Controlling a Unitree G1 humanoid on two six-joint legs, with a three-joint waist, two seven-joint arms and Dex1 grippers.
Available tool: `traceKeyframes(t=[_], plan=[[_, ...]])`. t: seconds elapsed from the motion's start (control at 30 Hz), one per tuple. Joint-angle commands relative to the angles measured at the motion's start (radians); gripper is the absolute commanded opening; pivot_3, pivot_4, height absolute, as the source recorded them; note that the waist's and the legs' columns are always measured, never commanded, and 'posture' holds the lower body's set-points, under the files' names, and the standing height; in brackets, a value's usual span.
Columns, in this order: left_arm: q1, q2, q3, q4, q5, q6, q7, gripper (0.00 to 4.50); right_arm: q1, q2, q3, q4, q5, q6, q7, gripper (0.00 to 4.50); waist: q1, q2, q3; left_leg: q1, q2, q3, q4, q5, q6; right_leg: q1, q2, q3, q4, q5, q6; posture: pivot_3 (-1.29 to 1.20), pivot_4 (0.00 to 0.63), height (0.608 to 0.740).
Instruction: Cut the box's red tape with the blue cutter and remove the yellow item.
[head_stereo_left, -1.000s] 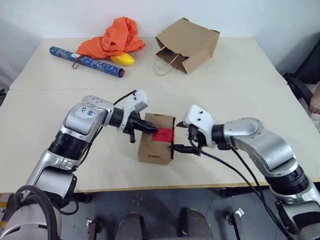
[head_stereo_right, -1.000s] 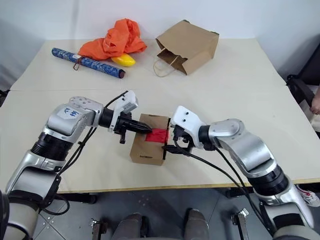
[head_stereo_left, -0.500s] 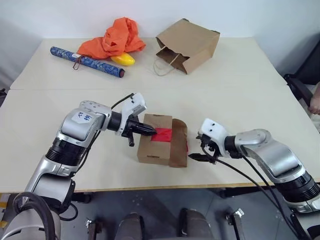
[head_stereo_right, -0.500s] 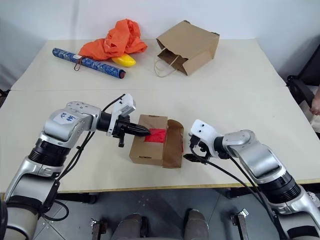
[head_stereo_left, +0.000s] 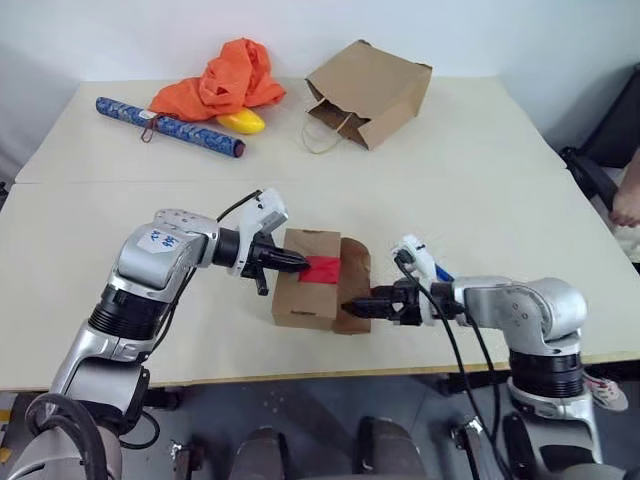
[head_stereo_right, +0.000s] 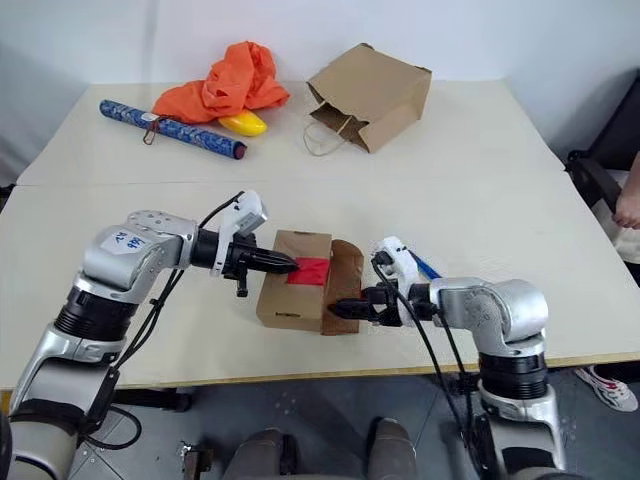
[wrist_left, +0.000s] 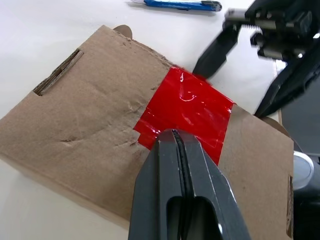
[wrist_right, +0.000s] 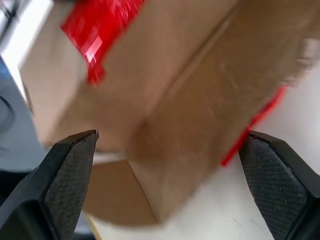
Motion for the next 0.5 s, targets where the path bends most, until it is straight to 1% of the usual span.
traceKeyframes(t=[0.03,0.2,0.37,0.47,0.5], plan=[[0.038,-0.018,-0.023,-0.025,-0.01,0.043,0.027,0.0,-0.002,0.076,0.011,0.042,0.021,0.034,-0.044,4.46,-0.003,-0.001,-0.002,0.0,0.0,0.0,0.0,0.0,0.0,0.0,0.0,0.0,0.0,0.0,0.0,0.0,0.15,0.74],[0.042,-0.026,-0.007,-0.037,-0.018,0.062,0.053,0.0,-0.021,0.165,-0.022,0.089,0.018,0.025,-0.091,4.46,-0.016,-0.001,-0.006,0.002,0.001,0.0,0.0,0.0,-0.001,0.0,0.001,0.001,0.002,0.0,-0.001,0.0,0.15,0.74],[0.044,-0.028,-0.001,-0.045,-0.024,0.07,0.067,0.0,-0.024,0.191,-0.006,0.111,0.007,0.022,-0.123,4.46,-0.028,-0.001,-0.006,0.004,0.001,0.0,-0.001,0.0,-0.001,0.0,0.001,0.002,0.006,0.0,-0.001,0.0,0.15,0.74],[0.043,-0.027,0.007,-0.041,-0.024,0.069,0.076,0.0,-0.036,0.215,-0.02,0.124,-0.012,0.039,-0.167,3.86,-0.03,-0.001,-0.006,0.004,0.001,0.0,-0.001,0.0,-0.001,0.0,0.001,0.002,0.006,-0.001,-0.001,0.0,0.15,0.74],[0.043,-0.027,0.008,-0.041,-0.024,0.068,0.078,0.0,-0.036,0.219,-0.027,0.123,-0.011,0.041,-0.174,3.54,-0.03,-0.001,-0.006,0.004,0.001,0.0,-0.001,0.0,-0.001,0.0,0.001,0.003,0.006,-0.001,-0.001,0.0,0.15,0.74]])
